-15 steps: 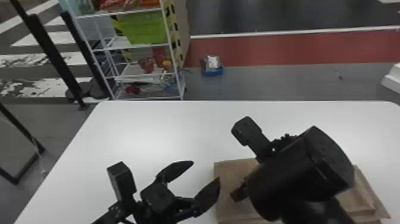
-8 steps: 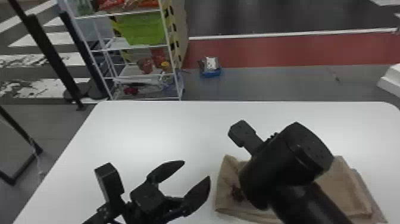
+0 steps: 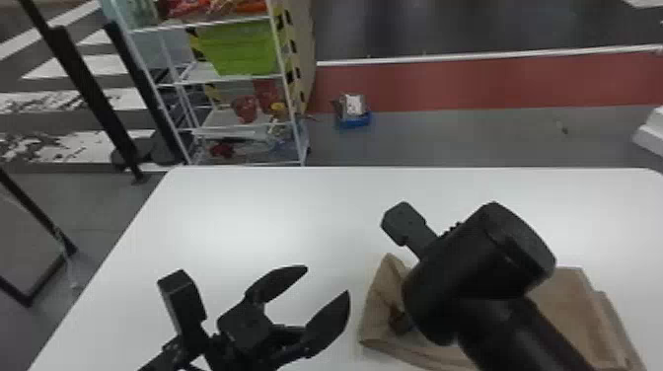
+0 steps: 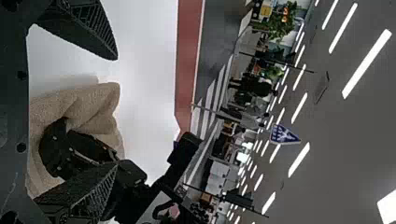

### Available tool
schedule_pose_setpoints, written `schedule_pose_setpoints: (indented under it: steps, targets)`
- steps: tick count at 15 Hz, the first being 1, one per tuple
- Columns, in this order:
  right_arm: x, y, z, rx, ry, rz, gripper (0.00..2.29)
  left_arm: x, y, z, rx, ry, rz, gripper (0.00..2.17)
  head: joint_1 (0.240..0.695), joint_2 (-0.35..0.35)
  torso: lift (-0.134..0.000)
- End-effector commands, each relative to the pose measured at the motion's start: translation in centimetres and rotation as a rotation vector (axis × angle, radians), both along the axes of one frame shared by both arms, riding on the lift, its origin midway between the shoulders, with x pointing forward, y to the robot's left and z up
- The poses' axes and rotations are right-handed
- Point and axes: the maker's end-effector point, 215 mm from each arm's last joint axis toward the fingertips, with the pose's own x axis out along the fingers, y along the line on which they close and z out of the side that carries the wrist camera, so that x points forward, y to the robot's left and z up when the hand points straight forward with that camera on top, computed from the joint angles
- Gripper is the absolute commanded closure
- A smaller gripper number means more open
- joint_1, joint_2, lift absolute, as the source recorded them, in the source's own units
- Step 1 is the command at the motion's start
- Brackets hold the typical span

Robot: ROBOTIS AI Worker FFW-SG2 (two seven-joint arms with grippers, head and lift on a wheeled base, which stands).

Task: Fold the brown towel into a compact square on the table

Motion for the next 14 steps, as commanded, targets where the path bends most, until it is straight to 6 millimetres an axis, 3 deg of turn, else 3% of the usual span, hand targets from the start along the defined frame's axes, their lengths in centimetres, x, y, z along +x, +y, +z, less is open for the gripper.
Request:
schedule_pose_setpoints:
  steps: [1,5,10,14]
  targets:
    - [1.0,-1.4,0.2,-0.045,-0.068,-0.056,1.50,0.0,0.0,0.1,-0.002,-0.001,0.002,0.08,0.695,0.168,-0.124]
    - [2.3,-1.1,2.7,0.045,-0.096,-0.097,1.51,0.1,0.1,0.2,-0.001,-0.003,0.007,0.08,0.695,0.164,-0.124]
    - [6.4,-0.6,10.0,0.206,-0.199,-0.139,1.51,0.5,0.2,0.3,0.002,-0.006,0.016,0.08,0.695,0.148,-0.124]
    - [6.5,-0.3,10.6,0.229,-0.195,-0.132,1.51,0.5,0.2,0.3,0.001,-0.007,0.014,0.08,0.695,0.152,-0.124]
